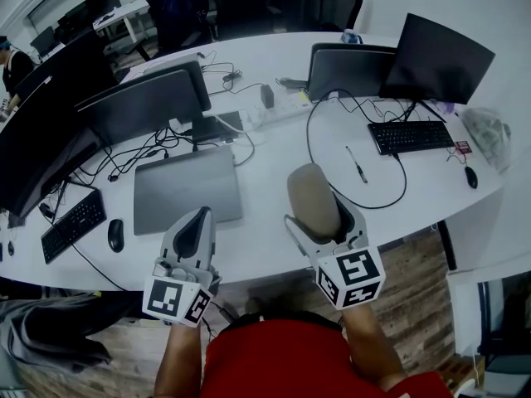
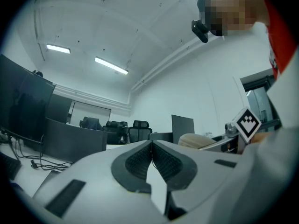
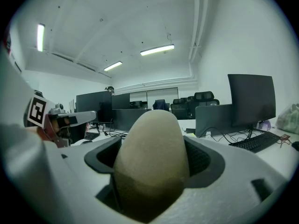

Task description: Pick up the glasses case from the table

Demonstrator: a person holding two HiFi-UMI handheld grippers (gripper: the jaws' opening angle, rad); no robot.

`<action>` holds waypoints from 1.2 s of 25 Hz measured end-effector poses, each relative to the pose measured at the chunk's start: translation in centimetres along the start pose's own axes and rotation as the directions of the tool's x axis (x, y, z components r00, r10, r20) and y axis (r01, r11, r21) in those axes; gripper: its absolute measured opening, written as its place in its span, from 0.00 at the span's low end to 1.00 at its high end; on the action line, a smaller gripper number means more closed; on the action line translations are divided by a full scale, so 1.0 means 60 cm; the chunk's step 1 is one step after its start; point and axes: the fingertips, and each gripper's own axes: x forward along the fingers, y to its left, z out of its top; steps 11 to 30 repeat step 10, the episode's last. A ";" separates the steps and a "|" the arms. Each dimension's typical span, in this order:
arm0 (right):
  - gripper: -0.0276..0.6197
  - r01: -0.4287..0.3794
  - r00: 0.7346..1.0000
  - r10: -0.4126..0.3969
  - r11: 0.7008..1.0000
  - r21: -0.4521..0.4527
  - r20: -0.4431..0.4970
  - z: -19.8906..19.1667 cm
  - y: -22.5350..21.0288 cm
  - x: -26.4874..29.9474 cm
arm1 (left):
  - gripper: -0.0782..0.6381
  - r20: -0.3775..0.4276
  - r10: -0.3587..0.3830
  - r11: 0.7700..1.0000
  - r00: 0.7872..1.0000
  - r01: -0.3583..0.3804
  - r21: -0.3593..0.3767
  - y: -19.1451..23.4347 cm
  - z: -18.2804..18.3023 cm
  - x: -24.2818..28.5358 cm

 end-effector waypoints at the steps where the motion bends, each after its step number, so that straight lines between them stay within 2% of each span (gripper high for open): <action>1: 0.66 -0.001 1.000 0.001 1.000 0.000 0.002 0.001 0.001 0.000 | 0.12 0.001 0.000 1.000 1.000 0.000 0.000 0.000 0.000 0.000; 30: 0.66 -0.003 1.000 0.003 1.000 0.009 0.010 0.002 -0.006 0.006 | 0.12 0.001 0.002 1.000 1.000 -0.002 0.000 0.000 -0.003 0.008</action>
